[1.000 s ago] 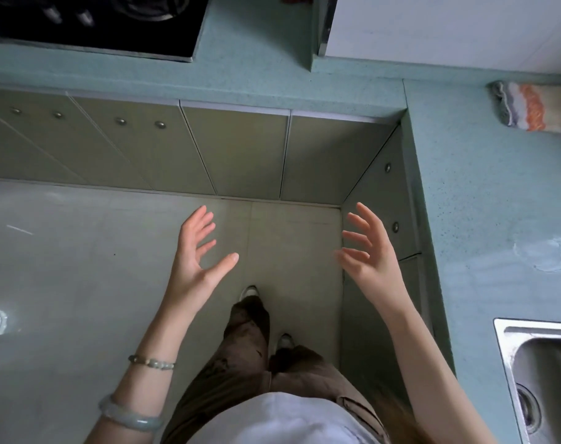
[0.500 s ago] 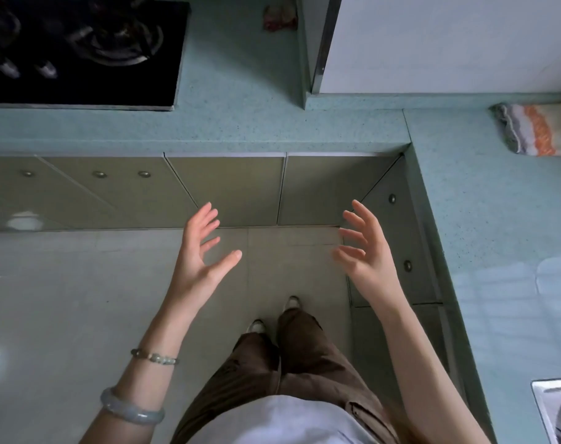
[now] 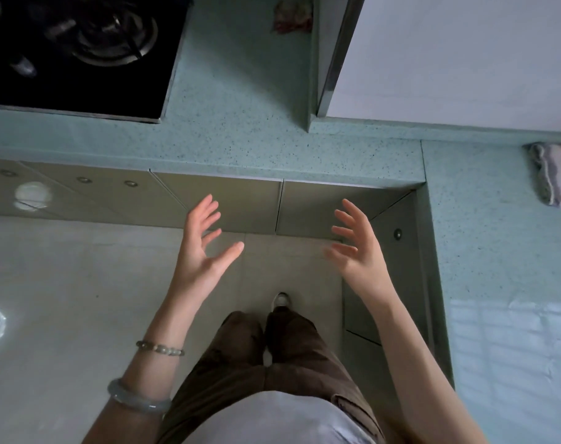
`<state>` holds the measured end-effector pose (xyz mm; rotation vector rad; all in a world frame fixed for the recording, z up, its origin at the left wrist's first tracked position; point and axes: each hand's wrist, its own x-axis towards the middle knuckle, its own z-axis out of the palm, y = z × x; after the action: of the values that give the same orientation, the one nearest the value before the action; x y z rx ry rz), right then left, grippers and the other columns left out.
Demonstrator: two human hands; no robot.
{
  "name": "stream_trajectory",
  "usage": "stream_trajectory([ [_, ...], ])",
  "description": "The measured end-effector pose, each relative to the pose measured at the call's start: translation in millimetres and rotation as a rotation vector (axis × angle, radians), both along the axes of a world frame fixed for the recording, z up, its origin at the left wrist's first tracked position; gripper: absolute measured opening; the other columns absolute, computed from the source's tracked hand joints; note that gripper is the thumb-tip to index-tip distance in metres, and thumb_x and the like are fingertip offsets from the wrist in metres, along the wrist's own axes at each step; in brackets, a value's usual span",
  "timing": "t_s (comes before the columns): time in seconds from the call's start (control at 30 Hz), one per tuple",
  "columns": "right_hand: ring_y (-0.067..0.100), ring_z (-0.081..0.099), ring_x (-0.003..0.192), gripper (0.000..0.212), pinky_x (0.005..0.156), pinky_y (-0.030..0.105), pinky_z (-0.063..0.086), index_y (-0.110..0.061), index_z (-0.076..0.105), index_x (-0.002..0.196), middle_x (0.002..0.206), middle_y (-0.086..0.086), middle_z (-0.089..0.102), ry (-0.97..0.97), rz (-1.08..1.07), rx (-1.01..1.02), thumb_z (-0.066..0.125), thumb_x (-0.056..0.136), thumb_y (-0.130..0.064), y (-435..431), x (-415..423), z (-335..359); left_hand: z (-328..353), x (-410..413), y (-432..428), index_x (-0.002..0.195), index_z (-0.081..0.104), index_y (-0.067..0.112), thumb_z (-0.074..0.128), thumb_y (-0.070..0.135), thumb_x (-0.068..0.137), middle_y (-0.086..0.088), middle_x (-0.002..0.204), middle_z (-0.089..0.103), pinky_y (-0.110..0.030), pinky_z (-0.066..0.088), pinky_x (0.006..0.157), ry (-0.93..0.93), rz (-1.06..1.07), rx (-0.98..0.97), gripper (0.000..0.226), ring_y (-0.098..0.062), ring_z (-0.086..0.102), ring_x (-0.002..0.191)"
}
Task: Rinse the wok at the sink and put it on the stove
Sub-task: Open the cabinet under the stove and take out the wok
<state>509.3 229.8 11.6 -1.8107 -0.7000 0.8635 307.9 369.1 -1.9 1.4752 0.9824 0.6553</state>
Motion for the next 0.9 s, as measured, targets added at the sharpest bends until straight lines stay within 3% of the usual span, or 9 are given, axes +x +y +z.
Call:
stream_trajectory([
  [0.27, 0.011, 0.054, 0.116, 0.077, 0.091, 0.029, 0.049, -0.035, 0.034, 0.139, 0.133, -0.008, 0.048, 0.015, -0.042, -0.032, 0.064, 0.07, -0.018, 27, 5, -11, -6, 12, 35, 0.14, 0.033, 0.028, 0.07, 0.014, 0.071, 0.004, 0.144, 0.042, -0.022, 0.038, 0.106, 0.016, -0.022, -0.032, 0.08, -0.002, 0.043, 0.131],
  [0.53, 0.011, 0.053, 0.117, 0.079, 0.091, 0.029, 0.05, -0.031, 0.032, 0.142, 0.135, -0.007, 0.047, -0.026, -0.09, -0.024, 0.065, 0.071, -0.018, 53, -13, -15, -13, 9, 62, 0.145, 0.029, 0.023, 0.072, 0.013, 0.072, 0.007, 0.146, 0.04, -0.021, 0.037, 0.107, 0.027, -0.206, -0.041, 0.085, -0.002, 0.042, 0.132],
  [0.73, 0.003, 0.045, 0.125, 0.081, 0.101, 0.03, 0.042, -0.03, 0.032, 0.142, 0.136, -0.008, 0.047, -0.06, -0.062, -0.052, 0.066, 0.07, -0.018, 55, -21, -17, -21, -5, 64, 0.142, 0.03, 0.029, 0.073, 0.029, 0.066, 0.011, 0.14, 0.045, -0.021, 0.038, 0.105, 0.015, -0.195, -0.099, 0.087, -0.004, 0.044, 0.131],
  [0.9, -0.004, 0.037, 0.131, 0.081, 0.106, 0.034, 0.039, -0.027, 0.032, 0.142, 0.141, -0.007, 0.044, -0.088, -0.034, -0.049, 0.066, 0.07, -0.015, 42, -22, -25, -41, -15, 49, 0.145, 0.03, 0.022, 0.072, 0.014, 0.07, 0.006, 0.142, 0.045, -0.021, 0.038, 0.106, 0.024, -0.156, -0.096, 0.086, -0.005, 0.044, 0.131],
])
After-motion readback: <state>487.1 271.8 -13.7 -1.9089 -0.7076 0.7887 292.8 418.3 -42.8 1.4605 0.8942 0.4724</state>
